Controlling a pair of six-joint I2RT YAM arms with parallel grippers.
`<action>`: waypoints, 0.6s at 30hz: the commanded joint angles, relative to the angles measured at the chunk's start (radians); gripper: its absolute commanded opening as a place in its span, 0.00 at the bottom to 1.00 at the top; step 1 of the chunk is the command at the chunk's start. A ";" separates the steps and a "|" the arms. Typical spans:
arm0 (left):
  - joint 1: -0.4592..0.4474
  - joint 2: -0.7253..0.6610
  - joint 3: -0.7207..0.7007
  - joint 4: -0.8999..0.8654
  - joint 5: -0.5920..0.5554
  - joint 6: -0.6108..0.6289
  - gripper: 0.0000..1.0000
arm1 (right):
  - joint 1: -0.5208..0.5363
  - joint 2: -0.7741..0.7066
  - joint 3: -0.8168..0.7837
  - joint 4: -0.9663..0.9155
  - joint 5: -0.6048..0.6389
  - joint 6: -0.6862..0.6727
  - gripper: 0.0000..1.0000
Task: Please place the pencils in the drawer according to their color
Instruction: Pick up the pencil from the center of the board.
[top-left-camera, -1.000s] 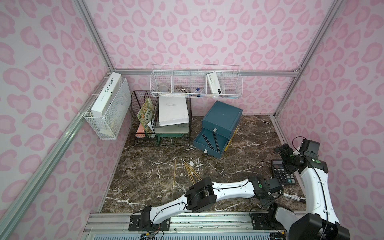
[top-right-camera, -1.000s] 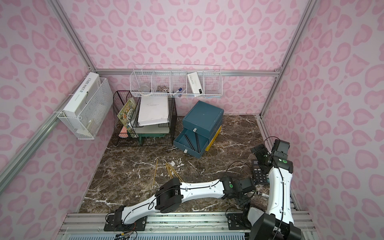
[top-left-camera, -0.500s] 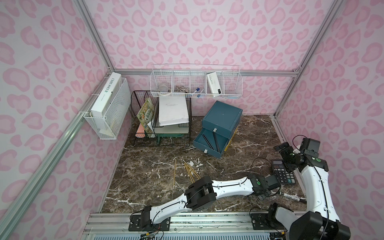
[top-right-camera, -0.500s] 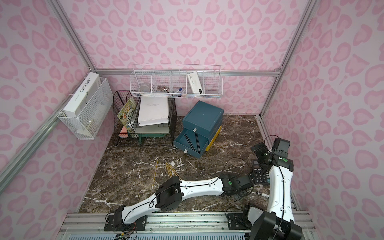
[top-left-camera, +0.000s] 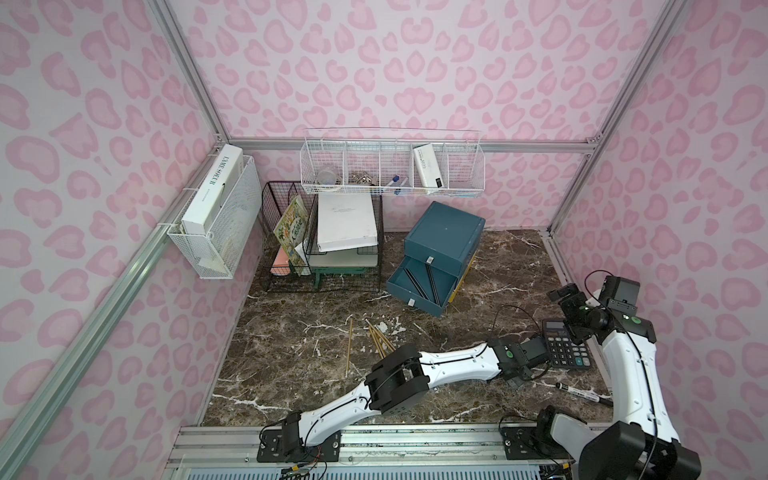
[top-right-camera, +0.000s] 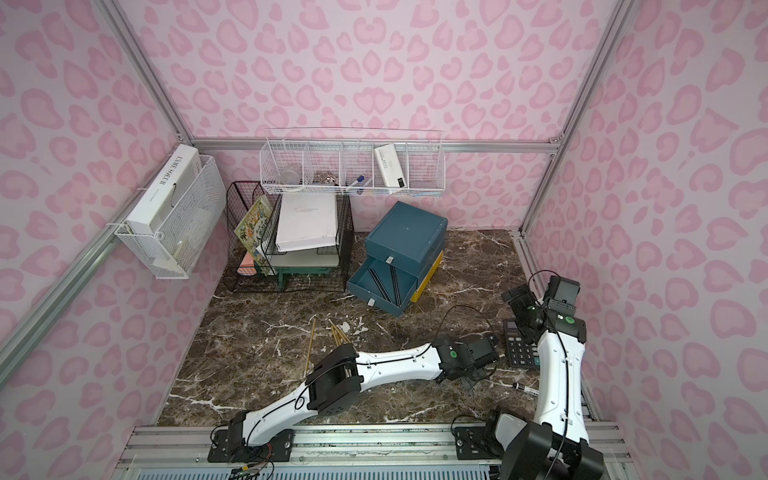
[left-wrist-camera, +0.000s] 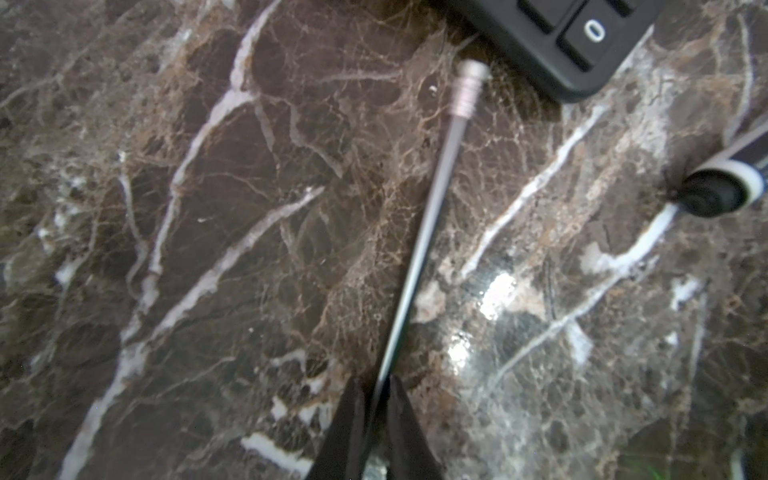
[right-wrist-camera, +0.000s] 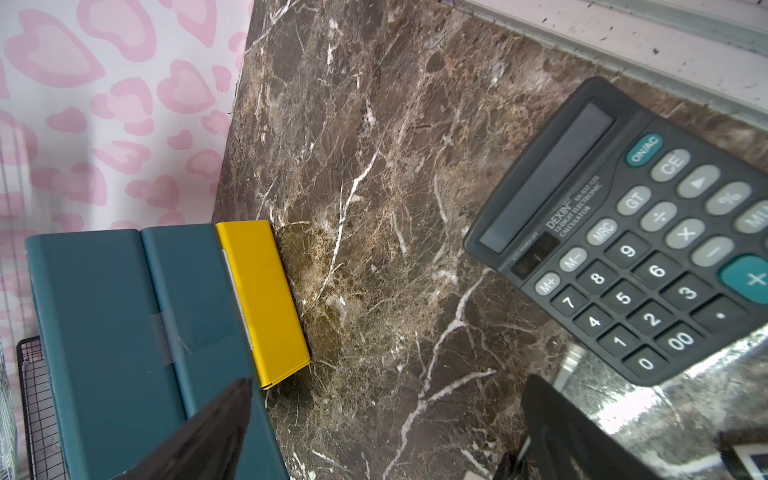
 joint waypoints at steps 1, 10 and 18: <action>0.006 0.035 -0.022 -0.244 0.061 -0.006 0.05 | 0.001 -0.004 0.002 0.012 -0.007 0.001 1.00; 0.016 0.023 -0.033 -0.254 0.068 -0.015 0.00 | 0.001 -0.013 0.007 0.006 -0.013 0.005 1.00; 0.044 -0.129 -0.191 -0.208 0.040 -0.041 0.00 | 0.001 -0.018 -0.007 0.025 -0.026 0.014 1.00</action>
